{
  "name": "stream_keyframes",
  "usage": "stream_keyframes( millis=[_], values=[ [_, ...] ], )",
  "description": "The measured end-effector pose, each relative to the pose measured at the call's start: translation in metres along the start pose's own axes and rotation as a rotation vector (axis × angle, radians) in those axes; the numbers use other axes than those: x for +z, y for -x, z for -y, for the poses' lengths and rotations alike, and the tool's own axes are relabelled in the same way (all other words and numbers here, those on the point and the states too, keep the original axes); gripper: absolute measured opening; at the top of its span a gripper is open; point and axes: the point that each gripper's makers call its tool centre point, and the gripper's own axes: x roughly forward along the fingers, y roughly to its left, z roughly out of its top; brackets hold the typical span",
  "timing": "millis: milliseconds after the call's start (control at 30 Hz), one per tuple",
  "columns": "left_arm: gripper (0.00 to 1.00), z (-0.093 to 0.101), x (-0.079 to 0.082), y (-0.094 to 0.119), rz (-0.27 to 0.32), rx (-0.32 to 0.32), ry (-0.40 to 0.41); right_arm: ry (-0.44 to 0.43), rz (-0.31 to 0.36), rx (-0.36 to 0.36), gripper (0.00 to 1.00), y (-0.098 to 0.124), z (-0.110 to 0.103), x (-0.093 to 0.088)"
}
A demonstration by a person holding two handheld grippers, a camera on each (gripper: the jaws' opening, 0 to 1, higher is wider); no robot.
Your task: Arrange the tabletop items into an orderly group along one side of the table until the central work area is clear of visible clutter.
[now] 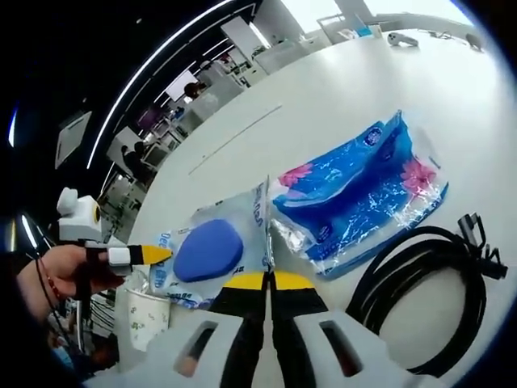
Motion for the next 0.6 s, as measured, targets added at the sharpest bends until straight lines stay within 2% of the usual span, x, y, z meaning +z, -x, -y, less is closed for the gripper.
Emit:
stream_keyframes(
  millis=[133,333,600],
  values=[
    [0.01,-0.0013,-0.0008,-0.0012,0.001,-0.002,0.018,-0.005,-0.001,0.001,0.00,0.0001,0.0010,-0.0003],
    [0.09,-0.0024,-0.0025,-0.0015,-0.008,0.003,0.023,-0.031,0.005,0.006,0.01,-0.0002,0.0009,-0.0002],
    [0.13,-0.0023,-0.0023,-0.0004,-0.005,0.004,0.033,-0.032,0.007,0.008,0.03,0.0000,0.0000,0.0003]
  ],
)
